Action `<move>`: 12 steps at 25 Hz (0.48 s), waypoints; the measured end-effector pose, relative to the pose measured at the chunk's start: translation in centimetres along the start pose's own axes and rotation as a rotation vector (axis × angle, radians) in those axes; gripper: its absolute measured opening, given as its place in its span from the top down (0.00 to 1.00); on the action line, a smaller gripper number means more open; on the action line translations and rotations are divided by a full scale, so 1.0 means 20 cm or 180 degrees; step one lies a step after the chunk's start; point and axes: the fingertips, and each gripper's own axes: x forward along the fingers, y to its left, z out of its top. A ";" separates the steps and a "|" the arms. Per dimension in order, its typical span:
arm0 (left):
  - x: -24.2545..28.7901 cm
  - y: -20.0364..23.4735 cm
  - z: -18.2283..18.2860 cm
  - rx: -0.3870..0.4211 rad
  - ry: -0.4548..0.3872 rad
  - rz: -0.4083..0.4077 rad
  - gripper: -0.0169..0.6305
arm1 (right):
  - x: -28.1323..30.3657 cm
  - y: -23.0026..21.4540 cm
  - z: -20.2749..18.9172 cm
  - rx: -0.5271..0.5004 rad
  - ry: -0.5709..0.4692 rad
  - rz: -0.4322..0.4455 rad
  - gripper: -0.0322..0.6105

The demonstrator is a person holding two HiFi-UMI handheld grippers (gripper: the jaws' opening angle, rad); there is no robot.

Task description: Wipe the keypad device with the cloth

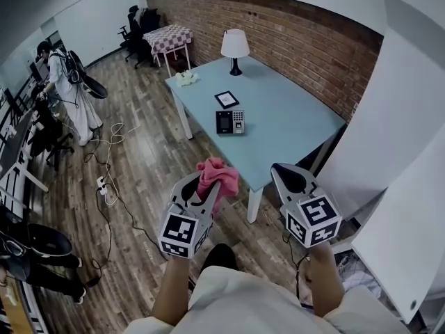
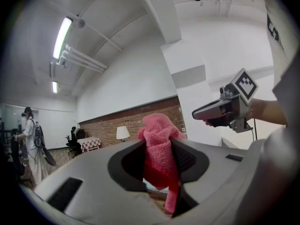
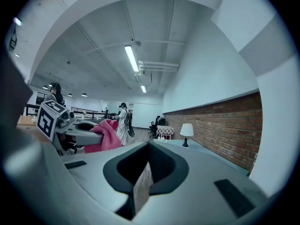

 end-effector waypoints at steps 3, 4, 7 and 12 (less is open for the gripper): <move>-0.02 0.00 0.00 0.0008 0.0013 0.0005 0.73 | 0.00 0.00 0.00 0.0027 -0.0001 -0.0019 0.92; -0.02 0.01 0.00 0.0011 0.0017 0.0008 0.73 | -0.01 0.00 0.00 0.0037 0.0005 -0.0024 0.92; -0.03 0.02 0.00 0.0017 0.0025 0.0011 0.73 | -0.01 0.01 -0.01 0.0057 0.0024 -0.0028 0.92; -0.05 0.03 0.03 0.0033 0.0008 -0.0008 0.73 | 0.01 0.03 -0.01 0.0068 0.0055 -0.0014 0.92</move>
